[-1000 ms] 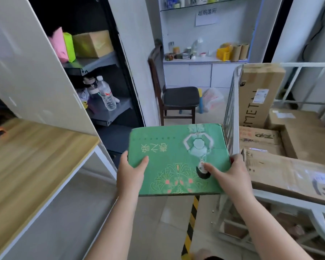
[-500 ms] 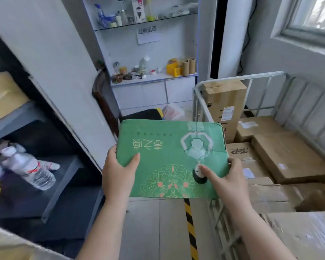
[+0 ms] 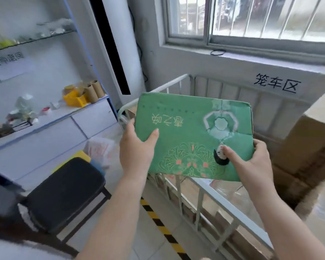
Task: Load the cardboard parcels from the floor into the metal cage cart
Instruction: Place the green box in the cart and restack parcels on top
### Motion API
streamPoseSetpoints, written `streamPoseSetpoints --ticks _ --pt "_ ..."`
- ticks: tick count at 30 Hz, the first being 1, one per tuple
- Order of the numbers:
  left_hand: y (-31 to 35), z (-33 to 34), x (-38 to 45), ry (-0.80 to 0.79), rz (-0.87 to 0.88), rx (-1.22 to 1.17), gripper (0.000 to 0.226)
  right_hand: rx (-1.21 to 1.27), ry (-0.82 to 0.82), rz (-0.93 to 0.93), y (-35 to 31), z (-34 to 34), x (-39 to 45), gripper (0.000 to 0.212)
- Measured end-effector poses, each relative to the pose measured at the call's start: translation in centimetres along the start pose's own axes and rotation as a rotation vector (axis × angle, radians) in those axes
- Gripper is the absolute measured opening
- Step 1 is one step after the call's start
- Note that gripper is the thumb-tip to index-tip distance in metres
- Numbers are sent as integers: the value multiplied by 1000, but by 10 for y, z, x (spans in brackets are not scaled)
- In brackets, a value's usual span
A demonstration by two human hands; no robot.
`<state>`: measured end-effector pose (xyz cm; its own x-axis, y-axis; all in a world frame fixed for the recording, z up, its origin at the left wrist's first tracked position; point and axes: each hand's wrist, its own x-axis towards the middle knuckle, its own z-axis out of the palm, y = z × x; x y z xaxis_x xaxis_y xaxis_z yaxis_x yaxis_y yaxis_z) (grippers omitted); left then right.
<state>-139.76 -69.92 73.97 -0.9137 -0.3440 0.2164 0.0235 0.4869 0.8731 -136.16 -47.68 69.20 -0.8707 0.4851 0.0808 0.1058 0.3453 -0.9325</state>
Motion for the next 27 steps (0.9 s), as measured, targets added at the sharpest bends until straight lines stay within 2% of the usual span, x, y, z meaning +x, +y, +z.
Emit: streamPoseSetpoints --ticks 5,10,17,20,27 --pt "-21 74 95 -183 37 71 59 -23 145 83 28 45 62 63" --pt "-63 161 177 -363 23 207 58 -80 169 291 73 97 130 64" --pt "-158 262 262 -769 -143 497 71 -234 -22 716 155 179 200 74" --pt "-206 306 281 -942 -143 686 69 -315 -106 871 195 208 219 85" --pt "-313 398 289 -1198 -228 890 65 -520 -262 1161 288 264 234 94"
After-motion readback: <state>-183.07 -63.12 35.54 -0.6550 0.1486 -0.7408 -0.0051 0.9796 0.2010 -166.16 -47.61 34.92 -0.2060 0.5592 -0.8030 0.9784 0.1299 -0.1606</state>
